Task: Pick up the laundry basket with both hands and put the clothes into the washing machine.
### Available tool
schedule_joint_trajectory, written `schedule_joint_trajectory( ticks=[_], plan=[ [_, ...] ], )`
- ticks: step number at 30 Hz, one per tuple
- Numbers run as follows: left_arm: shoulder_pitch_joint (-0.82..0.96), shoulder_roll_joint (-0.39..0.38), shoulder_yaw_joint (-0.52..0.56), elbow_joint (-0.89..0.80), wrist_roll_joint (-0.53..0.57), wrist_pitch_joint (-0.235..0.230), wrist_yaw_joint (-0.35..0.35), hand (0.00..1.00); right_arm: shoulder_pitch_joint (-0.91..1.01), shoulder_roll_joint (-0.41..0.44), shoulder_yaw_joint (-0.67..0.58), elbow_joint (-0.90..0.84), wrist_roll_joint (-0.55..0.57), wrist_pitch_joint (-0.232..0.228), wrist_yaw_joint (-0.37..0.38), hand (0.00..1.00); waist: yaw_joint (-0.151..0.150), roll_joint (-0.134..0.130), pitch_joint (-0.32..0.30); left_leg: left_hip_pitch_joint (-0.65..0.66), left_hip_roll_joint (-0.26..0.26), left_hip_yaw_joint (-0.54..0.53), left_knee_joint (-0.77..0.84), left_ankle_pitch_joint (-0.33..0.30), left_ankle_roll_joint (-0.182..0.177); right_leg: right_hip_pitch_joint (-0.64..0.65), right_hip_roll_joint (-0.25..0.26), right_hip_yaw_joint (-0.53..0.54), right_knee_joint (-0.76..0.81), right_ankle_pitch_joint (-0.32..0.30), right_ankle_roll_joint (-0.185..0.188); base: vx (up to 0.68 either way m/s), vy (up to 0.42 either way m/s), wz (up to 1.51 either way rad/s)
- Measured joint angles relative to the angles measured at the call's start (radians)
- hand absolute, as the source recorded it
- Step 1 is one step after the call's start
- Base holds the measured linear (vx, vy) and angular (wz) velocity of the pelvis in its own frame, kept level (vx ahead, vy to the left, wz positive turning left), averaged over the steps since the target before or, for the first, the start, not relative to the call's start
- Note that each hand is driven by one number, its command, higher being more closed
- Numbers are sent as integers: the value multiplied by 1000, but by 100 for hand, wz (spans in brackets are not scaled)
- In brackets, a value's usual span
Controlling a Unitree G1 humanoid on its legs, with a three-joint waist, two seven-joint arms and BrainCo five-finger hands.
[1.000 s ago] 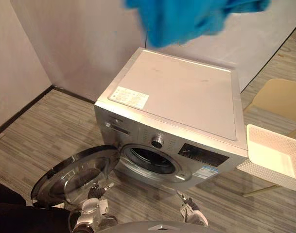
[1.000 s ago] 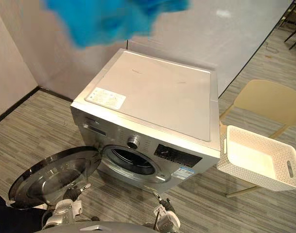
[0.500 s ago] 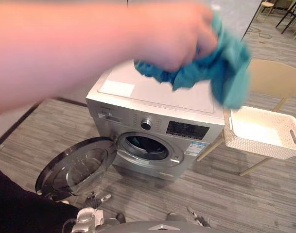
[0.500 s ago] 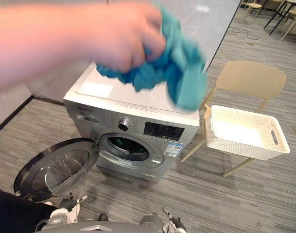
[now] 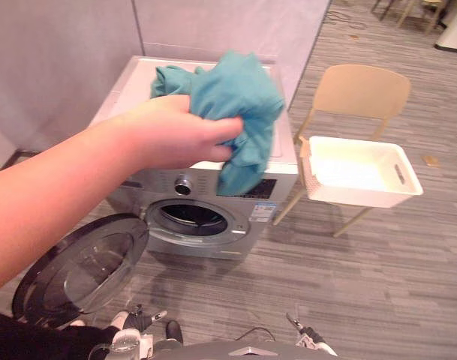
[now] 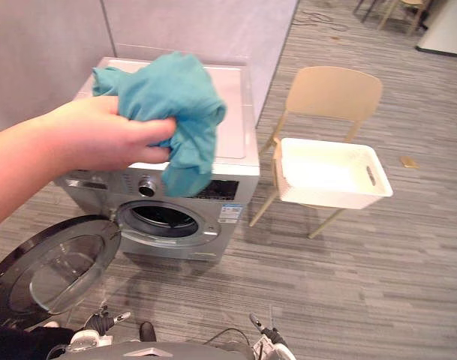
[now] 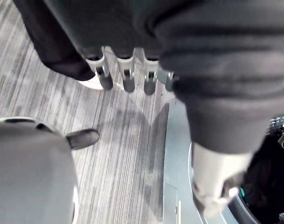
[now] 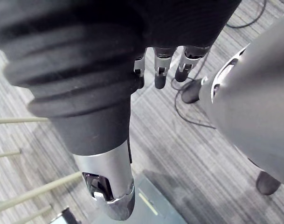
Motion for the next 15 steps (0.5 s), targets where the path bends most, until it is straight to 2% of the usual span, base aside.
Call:
schedule_joint_trajectory(
  ticks=[4,5,7,8,9,10,11,12,13,14,15],
  plan=[
    [-8,-1,1,-2,-1,0,1,0,16,1,15,-1,0,-1,2,0,-9,2,9,48,46,7,4,6,-27,61,47,-13,-25,-13,3,45,-112,-2],
    [-7,-2,12,-3,-1,0,1,0,17,4,15,0,0,-2,2,0,-11,4,20,41,87,6,63,-19,-53,77,77,-14,-24,-23,-12,30,-148,-7],
    [-6,-1,36,-4,-2,0,0,0,17,5,15,-1,0,-5,2,0,-9,15,28,0,146,2,176,-64,-68,85,115,-11,-24,-31,-25,8,-196,-18],
    [-2,-1,42,-4,-4,0,0,0,16,4,15,-2,0,-13,1,0,-7,16,40,-36,189,3,284,-87,-57,94,143,-3,-25,-40,-39,-79,-288,-23],
    [0,-3,53,-20,-23,-1,-1,0,22,-8,15,-3,0,-21,1,0,-6,26,57,-93,241,5,426,-101,-11,105,173,5,-28,-52,-59,-98,-243,-18],
    [-6,-8,55,-23,-23,-1,-1,0,21,-14,15,-3,0,-21,0,0,-4,28,62,-113,254,3,479,-103,20,110,183,10,-28,-57,-67,-112,-238,-6],
    [-14,-24,57,-24,-23,-1,-2,0,23,-27,19,-2,0,-22,-1,0,0,28,76,-153,242,-56,571,-128,23,127,192,38,-27,-65,-81,-44,-115,-3],
    [-17,-38,56,-25,-23,-1,-2,0,26,-44,19,-2,-1,-22,-2,0,1,32,84,-171,198,-105,601,-168,3,131,189,57,-27,-73,-94,-30,-56,-14],
    [-15,-54,56,-31,-23,-2,-3,0,23,-69,19,-2,-1,-22,-2,0,5,51,87,-178,113,-169,615,-220,-28,128,184,98,-25,-87,-115,-7,54,-50],
    [-2,-73,57,-35,-23,-3,-3,0,10,-97,19,-2,-7,-22,-1,0,17,85,90,-168,12,-221,566,-251,-27,112,183,131,-25,-95,-121,-20,91,-92],
    [5,-75,59,-40,-29,-5,-2,0,-4,-106,27,-3,-30,-22,0,0,38,106,86,-148,-36,-230,463,-268,45,86,191,152,-23,-98,-116,-8,90,-93]
  ],
)
